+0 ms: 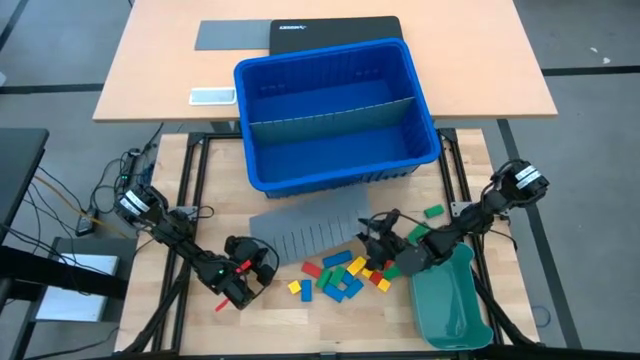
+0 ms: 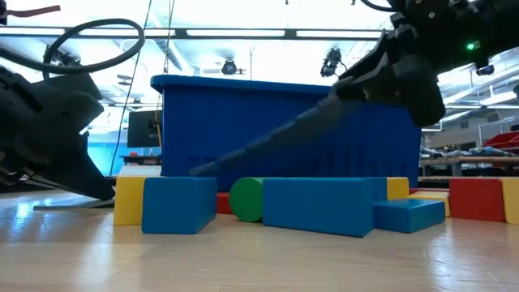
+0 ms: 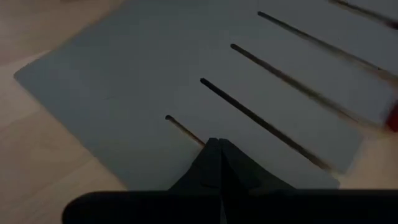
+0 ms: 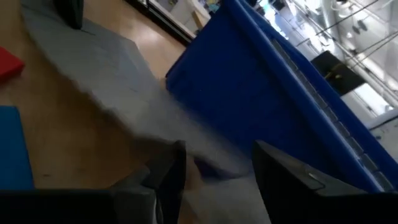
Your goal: Sort Items/Unsort Items
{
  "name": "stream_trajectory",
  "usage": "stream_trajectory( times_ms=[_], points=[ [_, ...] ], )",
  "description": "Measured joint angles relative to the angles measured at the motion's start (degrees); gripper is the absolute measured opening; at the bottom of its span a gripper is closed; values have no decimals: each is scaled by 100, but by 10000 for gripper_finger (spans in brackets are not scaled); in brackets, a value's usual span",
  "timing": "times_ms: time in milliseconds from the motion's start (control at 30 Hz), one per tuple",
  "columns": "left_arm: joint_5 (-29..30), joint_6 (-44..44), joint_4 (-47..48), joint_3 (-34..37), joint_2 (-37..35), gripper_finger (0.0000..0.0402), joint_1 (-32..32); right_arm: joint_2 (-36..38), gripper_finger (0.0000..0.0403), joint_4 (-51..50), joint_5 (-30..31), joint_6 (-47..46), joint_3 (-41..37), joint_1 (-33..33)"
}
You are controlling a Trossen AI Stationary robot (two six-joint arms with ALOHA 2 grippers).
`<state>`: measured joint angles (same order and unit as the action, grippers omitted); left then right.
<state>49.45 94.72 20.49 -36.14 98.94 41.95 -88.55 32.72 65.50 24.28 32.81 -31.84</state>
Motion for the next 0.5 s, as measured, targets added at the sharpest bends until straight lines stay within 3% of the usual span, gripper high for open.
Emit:
stream_trajectory(
  times_ms=[233, 500],
  points=[
    [4, 2, 2, 2, 0, 1, 0, 0, 183, -6, -95, 1, -5, 24],
    [7, 2, 2, 4, 0, 1, 0, 0, 165, -14, -1256, -6, -5, 422]
  ],
)
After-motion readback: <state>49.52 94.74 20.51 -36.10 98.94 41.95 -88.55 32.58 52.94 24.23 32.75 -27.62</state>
